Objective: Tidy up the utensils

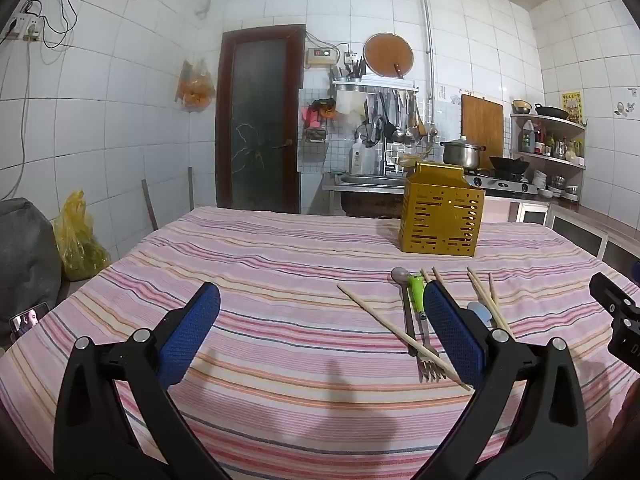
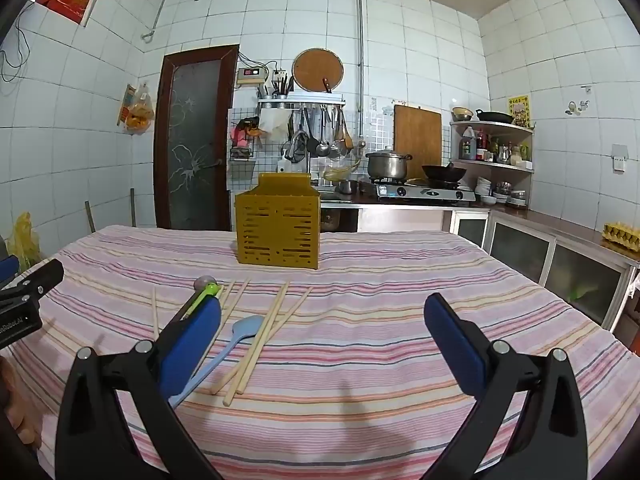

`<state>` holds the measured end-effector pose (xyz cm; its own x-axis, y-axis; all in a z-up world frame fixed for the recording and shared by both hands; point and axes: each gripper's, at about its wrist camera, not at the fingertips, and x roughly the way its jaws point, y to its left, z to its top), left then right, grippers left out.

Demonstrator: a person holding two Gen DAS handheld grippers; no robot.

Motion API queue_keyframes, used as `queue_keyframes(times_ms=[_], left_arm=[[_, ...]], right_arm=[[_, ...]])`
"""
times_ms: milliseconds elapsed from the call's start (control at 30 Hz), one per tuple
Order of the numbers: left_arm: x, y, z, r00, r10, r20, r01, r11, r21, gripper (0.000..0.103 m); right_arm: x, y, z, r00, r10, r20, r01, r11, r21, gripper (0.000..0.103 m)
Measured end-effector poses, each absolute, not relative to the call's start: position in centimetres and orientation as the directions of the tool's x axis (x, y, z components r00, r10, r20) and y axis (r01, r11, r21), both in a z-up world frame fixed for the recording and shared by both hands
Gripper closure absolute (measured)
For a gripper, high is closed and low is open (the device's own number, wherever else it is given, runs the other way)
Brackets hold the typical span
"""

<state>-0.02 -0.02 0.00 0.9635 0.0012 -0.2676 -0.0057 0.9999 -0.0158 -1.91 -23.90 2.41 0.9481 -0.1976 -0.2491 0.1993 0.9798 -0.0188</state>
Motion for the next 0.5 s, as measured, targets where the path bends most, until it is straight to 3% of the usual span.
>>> queue_keyframes(times_ms=[500], left_arm=[[-0.04,0.0,0.01,0.964,0.0,-0.264,-0.005,1.0,-0.019,0.005]], right_arm=[[-2.76,-24.03,2.98,0.947,-0.217,-0.237,0.218,0.976,-0.024,0.004]])
